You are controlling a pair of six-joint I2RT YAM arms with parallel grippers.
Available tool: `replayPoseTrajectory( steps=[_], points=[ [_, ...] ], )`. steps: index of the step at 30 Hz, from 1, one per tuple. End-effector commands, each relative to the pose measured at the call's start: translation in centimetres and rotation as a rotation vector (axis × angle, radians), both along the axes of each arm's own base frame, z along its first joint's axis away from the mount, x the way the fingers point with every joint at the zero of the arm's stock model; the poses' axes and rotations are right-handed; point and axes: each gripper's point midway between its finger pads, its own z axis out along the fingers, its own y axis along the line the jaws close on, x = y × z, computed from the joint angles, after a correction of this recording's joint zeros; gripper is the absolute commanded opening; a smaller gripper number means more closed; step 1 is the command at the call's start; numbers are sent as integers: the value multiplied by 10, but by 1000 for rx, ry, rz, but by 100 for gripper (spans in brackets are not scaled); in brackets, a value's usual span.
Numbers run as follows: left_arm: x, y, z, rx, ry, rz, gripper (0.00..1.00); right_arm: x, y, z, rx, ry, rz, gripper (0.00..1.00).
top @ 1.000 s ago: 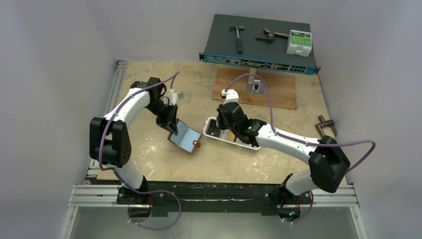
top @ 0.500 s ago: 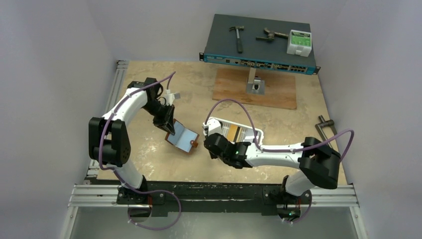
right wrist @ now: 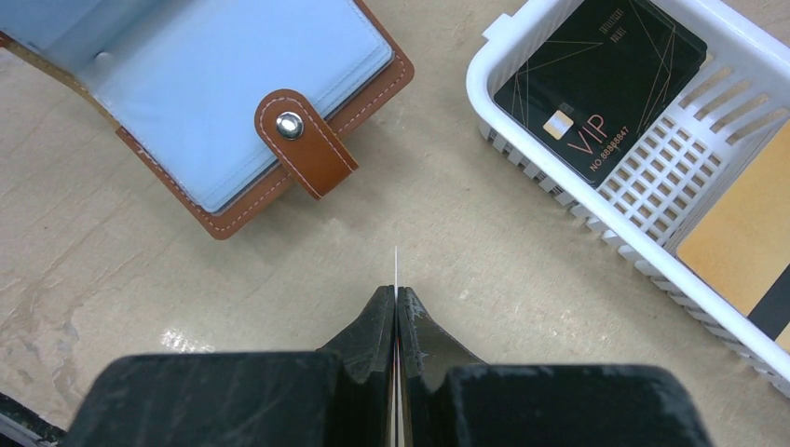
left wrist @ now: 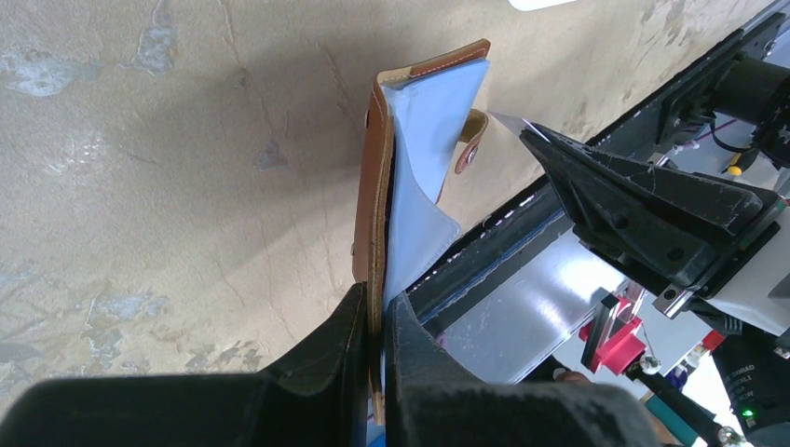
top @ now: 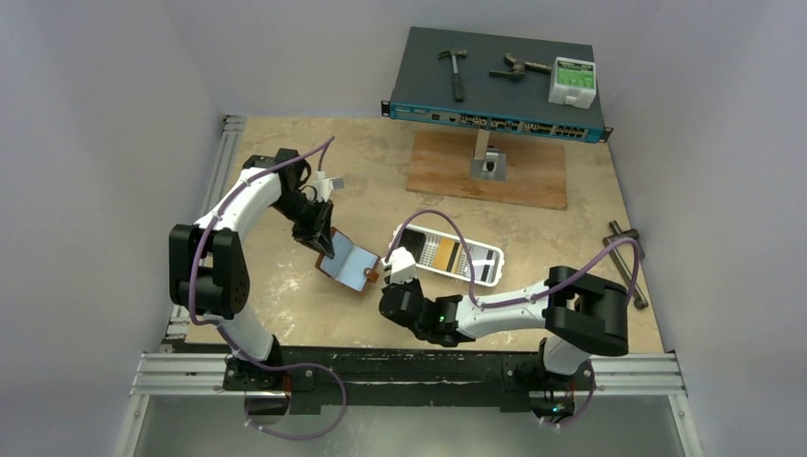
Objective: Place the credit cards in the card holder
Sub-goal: Insert the credit card into the card holder.
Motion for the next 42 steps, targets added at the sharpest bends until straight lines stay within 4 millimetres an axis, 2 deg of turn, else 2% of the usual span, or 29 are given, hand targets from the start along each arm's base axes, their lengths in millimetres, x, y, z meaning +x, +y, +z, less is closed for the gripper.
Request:
replayPoseTrajectory(
  steps=[1, 6, 16, 26, 34, 42],
  points=[
    [-1, -2, 10, -41, -17, 5, 0, -2, -4, 0, 29, -5, -48, 0],
    [-1, 0, 11, -40, -26, 8, 0, -13, -3, -10, -7, 67, -22, 0],
    [-1, 1, 14, -42, -45, 10, 0, -33, -10, -12, -30, 164, 35, 0],
    [-1, 1, 19, -42, -66, 14, 0, -39, -9, -16, -72, 192, 70, 0],
    [-2, 1, 19, -44, -66, 14, 0, -51, -1, -17, -109, 248, 151, 0],
    [-3, 1, 21, -49, -66, 16, 0, -53, -4, -21, -159, 265, 169, 3]
  ],
)
